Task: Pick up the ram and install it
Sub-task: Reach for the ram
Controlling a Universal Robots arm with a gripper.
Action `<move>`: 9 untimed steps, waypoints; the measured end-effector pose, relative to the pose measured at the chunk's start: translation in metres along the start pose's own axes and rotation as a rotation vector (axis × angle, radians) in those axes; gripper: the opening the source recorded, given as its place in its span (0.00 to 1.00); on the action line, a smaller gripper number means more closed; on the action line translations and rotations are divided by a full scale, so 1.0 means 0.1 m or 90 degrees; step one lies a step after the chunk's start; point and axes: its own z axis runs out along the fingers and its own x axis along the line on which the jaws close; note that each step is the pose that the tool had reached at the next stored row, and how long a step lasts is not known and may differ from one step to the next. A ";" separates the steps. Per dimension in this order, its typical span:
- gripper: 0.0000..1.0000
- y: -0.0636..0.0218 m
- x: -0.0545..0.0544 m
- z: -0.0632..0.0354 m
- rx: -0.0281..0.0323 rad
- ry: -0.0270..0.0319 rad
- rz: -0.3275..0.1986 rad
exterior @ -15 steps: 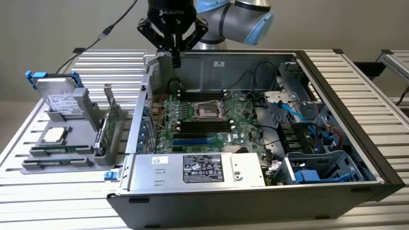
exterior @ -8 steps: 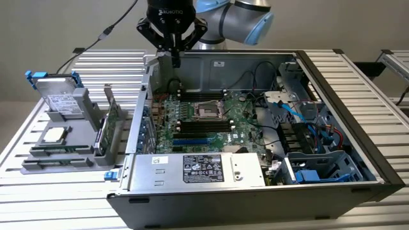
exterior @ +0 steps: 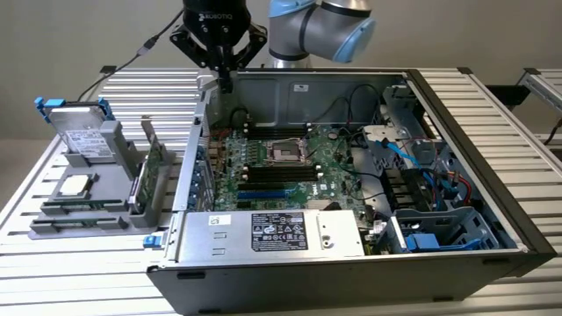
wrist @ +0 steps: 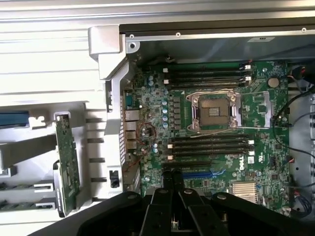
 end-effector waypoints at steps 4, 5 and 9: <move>0.10 -0.011 0.18 0.013 0.0001 0.0017 0.000; 0.10 -0.014 0.23 0.017 0.0001 0.0018 0.000; 0.10 -0.027 0.41 0.031 0.0002 0.0026 0.000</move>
